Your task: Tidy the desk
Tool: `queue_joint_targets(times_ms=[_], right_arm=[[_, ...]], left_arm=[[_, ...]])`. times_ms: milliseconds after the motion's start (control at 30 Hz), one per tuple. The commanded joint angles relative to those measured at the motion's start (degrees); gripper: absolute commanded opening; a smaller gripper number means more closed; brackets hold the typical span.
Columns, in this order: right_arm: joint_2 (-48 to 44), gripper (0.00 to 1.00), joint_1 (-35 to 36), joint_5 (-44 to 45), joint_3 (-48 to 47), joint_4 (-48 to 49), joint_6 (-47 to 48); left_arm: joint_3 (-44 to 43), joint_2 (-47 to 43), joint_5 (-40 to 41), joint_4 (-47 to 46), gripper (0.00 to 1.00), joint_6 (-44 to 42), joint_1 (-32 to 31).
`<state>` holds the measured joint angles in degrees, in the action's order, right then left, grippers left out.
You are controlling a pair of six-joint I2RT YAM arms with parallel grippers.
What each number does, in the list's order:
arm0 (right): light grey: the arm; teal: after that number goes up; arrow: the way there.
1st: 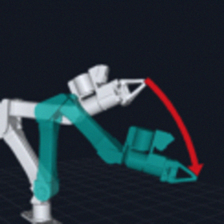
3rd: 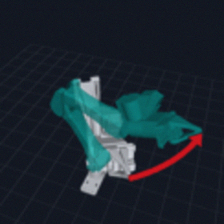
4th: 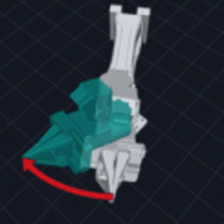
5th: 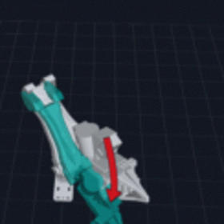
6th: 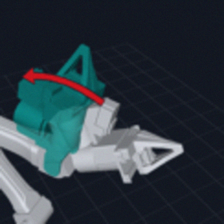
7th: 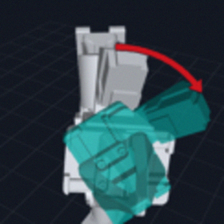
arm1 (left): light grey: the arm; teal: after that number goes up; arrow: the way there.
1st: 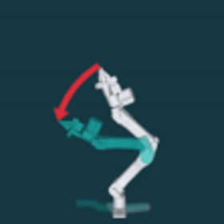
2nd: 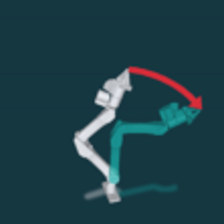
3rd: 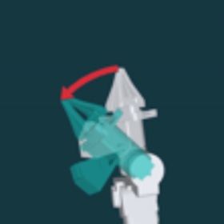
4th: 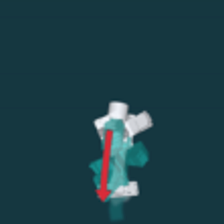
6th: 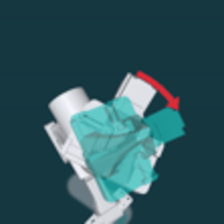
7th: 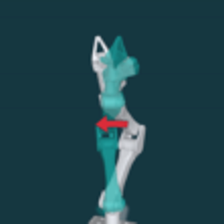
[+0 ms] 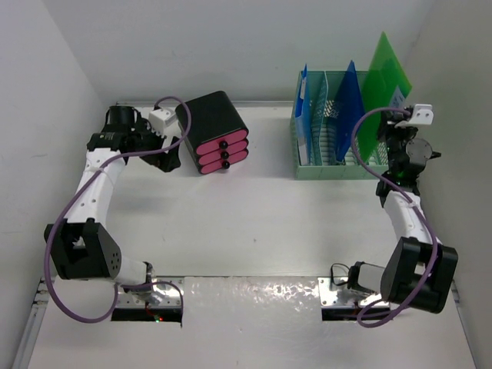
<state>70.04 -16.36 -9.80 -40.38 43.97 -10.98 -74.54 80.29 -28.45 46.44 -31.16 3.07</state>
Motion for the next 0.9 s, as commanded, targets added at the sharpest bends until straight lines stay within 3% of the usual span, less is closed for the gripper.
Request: queue_joint_targets(times_ms=[0, 433, 867], right_arm=[[2.2, 0.00, 0.3, -0.4, -0.3, 11.1, 0.0], [8.5, 0.00, 0.4, -4.7, 1.4, 23.2, -0.1], [13.7, 0.00, 1.0, -0.6, 6.6, 31.7, -1.0]], left_arm=[[0.0, 0.0, 0.2, -2.1, 0.91, 0.3, -0.7], [0.5, 0.6, 0.9, -3.8, 0.92, 0.1, -1.0], [1.4, 1.9, 1.1, -4.1, 0.92, -0.2, -1.5]])
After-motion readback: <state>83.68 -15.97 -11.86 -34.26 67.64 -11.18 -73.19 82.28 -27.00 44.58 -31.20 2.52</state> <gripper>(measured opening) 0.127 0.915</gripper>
